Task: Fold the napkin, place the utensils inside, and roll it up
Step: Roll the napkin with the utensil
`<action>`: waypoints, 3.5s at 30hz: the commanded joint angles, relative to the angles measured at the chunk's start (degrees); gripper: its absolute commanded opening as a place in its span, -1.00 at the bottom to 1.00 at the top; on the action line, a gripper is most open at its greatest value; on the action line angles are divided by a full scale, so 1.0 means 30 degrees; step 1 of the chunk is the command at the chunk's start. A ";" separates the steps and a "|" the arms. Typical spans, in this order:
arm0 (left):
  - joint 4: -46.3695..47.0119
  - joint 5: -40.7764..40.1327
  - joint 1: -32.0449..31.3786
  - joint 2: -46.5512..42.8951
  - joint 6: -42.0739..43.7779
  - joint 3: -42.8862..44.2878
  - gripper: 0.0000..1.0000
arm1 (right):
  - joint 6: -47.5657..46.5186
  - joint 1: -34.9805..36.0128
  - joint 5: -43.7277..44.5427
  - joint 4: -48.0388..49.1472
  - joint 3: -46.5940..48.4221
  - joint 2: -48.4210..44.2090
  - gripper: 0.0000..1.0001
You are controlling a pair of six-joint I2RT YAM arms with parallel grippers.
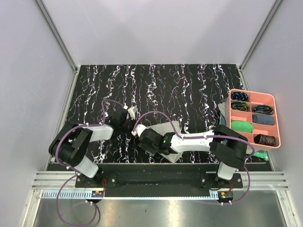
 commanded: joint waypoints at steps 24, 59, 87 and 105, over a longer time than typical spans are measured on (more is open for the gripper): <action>-0.1917 0.0151 -0.0072 -0.0080 0.0924 0.0352 -0.96 | -0.0503 -0.1940 -0.4326 -0.1737 0.0439 0.1064 0.24; 0.3353 -0.0582 0.1832 -0.7290 -0.0362 -0.5506 0.29 | 0.0558 -0.6745 -1.8510 -0.3467 0.2724 0.5018 -0.31; 0.0836 -0.1637 0.1803 -0.4596 -0.0306 -0.4922 -1.00 | 0.0500 -0.7684 -1.6054 -0.4023 0.2871 0.1803 0.09; -0.0306 -0.0815 0.1803 -0.2043 0.0280 -0.3222 -1.00 | -0.1991 -0.2293 -0.5386 -0.3614 0.2080 -0.0079 0.40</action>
